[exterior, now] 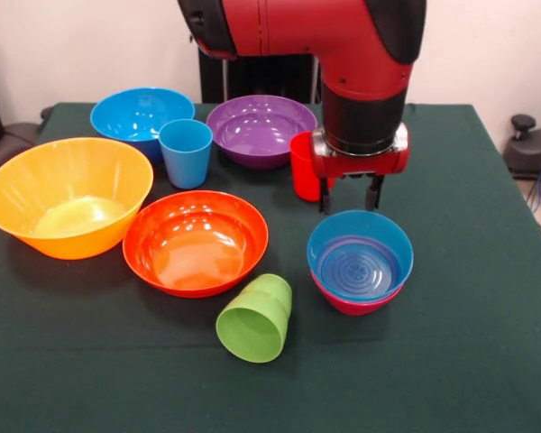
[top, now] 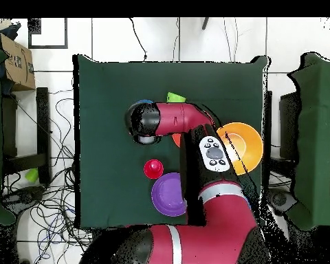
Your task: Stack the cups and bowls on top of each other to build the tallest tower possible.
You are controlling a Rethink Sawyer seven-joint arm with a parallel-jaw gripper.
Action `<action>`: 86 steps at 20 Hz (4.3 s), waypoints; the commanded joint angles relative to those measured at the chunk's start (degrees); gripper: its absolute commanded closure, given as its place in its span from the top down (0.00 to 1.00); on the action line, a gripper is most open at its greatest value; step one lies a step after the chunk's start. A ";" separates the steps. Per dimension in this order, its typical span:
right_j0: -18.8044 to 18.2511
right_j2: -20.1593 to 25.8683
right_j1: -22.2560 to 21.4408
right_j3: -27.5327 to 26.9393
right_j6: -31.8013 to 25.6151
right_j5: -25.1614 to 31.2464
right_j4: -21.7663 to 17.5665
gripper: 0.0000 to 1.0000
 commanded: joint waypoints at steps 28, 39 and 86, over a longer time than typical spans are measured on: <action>0.78 3.95 0.23 -1.04 -2.39 0.73 -0.65 1.00; 0.17 3.94 -0.31 -0.83 -3.06 1.24 -0.85 1.00; 0.28 3.77 1.65 -3.37 -2.54 1.18 -1.73 1.00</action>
